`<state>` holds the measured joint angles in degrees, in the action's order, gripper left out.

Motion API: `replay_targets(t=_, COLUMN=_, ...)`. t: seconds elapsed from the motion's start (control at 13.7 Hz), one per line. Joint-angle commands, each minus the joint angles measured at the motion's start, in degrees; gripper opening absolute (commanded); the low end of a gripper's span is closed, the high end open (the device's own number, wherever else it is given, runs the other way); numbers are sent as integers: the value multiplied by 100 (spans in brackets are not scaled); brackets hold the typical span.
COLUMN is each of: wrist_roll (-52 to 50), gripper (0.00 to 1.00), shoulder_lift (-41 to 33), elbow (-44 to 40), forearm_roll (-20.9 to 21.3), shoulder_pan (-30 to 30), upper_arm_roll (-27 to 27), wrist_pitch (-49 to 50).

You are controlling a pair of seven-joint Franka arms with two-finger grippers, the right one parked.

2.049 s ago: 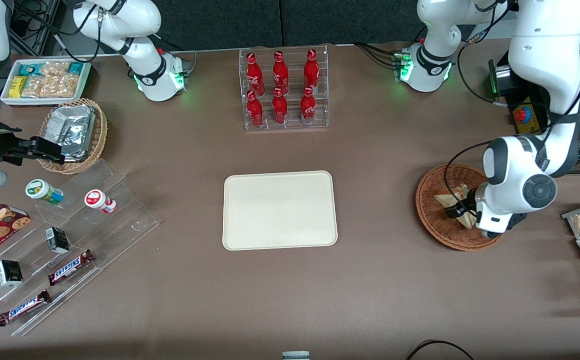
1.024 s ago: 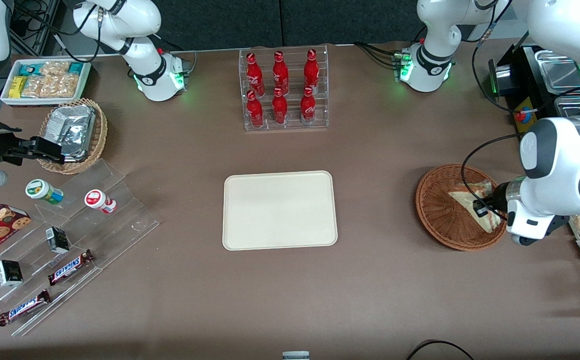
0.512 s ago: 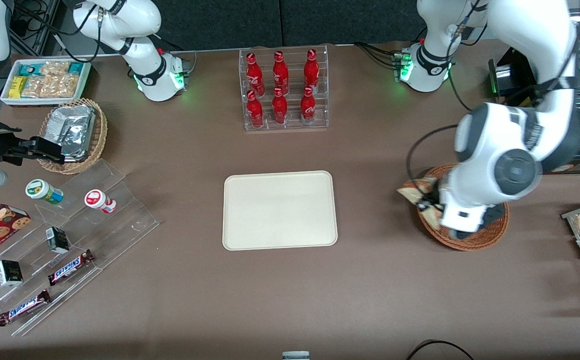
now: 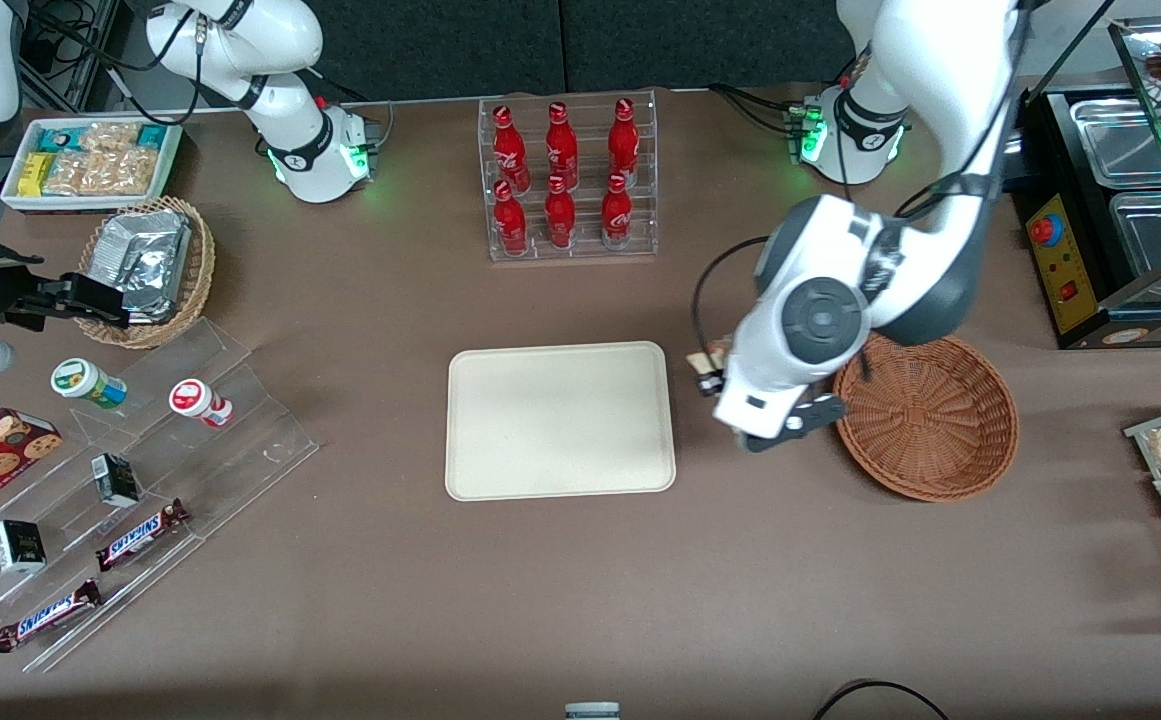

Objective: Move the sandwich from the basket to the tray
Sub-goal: 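Lift the sandwich and carry it over the cream tray, then lower the sandwich onto the tray and open the left gripper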

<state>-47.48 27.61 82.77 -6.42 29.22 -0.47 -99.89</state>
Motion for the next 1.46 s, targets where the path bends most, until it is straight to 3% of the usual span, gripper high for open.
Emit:
replay_targets(t=0.0, wrist_roll=-33, gripper=0, shoulder_lift=508, elbow=-638, forearm_roll=-148, shoulder_pan=469, upper_arm_roll=-5, wrist_pitch=5)
replay_targets(t=0.22, wrist_roll=1, gripper=0, shoulder_lift=930, elbow=-1025, forearm_roll=-149, shoulder_pan=804, upper_arm_roll=-32, wrist_pitch=-257)
replay_targets(t=0.66, wrist_roll=281, gripper=0, shoulder_lift=1431, elbow=-1035, forearm_roll=-70, shoulder_pan=1305, upper_arm_roll=-32, wrist_pitch=-1287)
replay_targets(t=0.88, wrist_roll=889, gripper=0, shoulder_lift=1642, elbow=-1035, forearm_roll=-70, shoulder_pan=1350, upper_arm_roll=-32, wrist_pitch=-1708)
replay_targets(t=1.39, wrist_roll=898, gripper=0, shoulder_lift=2354, elbow=-1043, forearm_roll=-52, shoulder_pan=1490, upper_arm_roll=-14, wrist_pitch=-2499)
